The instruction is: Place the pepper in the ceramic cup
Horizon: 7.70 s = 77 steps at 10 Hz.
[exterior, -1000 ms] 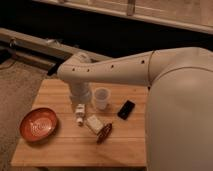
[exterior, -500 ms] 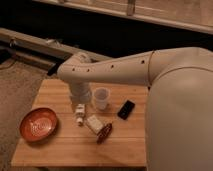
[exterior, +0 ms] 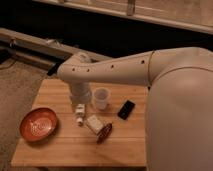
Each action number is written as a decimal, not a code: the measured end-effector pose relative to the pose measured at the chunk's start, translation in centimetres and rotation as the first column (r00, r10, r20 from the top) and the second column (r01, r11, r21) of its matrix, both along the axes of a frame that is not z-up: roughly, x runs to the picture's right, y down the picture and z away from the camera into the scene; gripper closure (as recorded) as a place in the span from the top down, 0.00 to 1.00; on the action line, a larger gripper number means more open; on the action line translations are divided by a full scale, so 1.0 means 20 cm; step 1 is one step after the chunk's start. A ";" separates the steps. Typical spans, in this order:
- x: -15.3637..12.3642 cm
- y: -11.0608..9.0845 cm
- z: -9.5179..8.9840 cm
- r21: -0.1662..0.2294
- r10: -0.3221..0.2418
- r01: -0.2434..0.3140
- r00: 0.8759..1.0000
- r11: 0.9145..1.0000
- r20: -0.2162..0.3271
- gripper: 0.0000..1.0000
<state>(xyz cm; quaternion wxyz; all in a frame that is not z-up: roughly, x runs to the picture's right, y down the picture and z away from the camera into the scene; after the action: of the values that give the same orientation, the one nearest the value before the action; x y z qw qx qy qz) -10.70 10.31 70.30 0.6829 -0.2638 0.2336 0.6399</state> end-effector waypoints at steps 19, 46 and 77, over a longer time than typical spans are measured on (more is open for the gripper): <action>0.40 0.50 0.21 -0.108 0.106 -0.117 0.989 0.987 -0.104 0.65; 0.64 0.66 0.49 -0.214 0.169 -0.206 0.969 0.955 -0.180 0.00; 0.51 -0.60 0.62 0.235 0.020 -0.018 1.000 0.972 -0.010 0.80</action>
<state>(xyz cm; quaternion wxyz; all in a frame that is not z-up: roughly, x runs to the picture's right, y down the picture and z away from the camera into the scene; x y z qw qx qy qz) -0.56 -1.78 82.76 0.7017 -0.1792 0.1579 0.6712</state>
